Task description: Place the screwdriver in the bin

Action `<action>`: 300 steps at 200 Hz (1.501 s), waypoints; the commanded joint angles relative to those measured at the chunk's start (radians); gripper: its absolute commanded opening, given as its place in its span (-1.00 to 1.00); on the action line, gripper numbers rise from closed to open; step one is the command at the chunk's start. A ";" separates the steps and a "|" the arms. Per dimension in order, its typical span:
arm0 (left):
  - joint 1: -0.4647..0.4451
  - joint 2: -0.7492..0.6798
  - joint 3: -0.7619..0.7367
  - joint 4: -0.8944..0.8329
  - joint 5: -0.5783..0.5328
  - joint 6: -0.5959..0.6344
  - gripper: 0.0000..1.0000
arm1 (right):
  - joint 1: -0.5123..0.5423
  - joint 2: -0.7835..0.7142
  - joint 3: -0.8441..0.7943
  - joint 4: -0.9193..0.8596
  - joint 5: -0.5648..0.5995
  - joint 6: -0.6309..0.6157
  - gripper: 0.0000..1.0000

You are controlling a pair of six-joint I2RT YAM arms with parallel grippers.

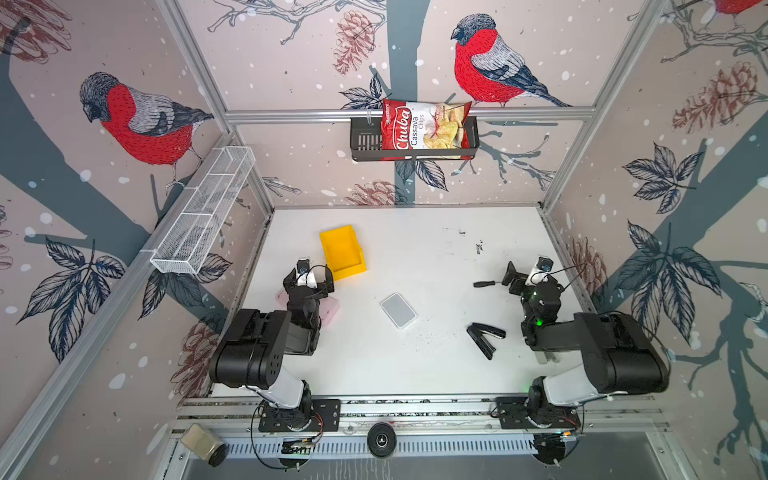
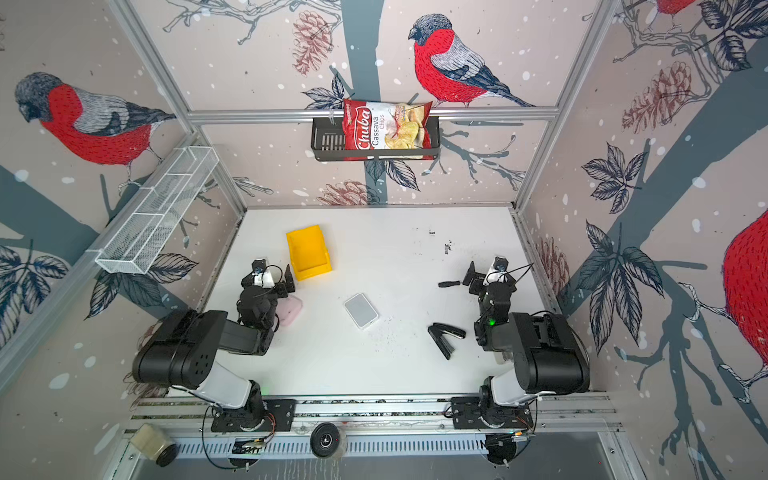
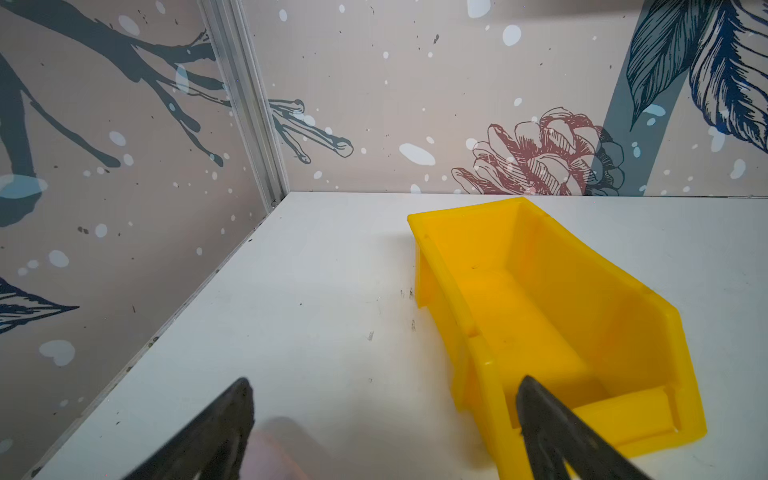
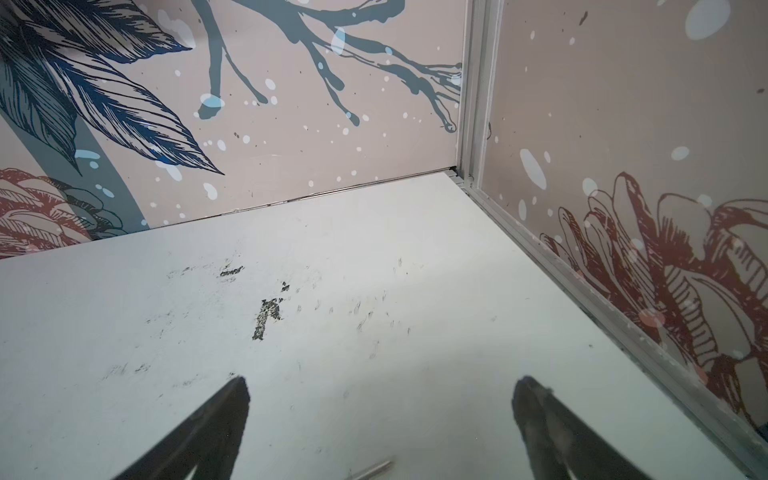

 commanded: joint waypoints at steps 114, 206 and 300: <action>0.003 -0.003 0.000 0.021 0.006 -0.009 0.94 | -0.001 0.001 0.005 0.000 0.004 0.001 1.00; -0.020 -0.096 -0.019 -0.021 0.051 0.040 0.94 | 0.007 -0.046 0.008 -0.039 0.073 0.020 0.99; -0.152 -0.358 0.114 -0.465 0.221 0.189 0.94 | 0.059 -0.341 0.177 -0.630 0.257 0.235 0.99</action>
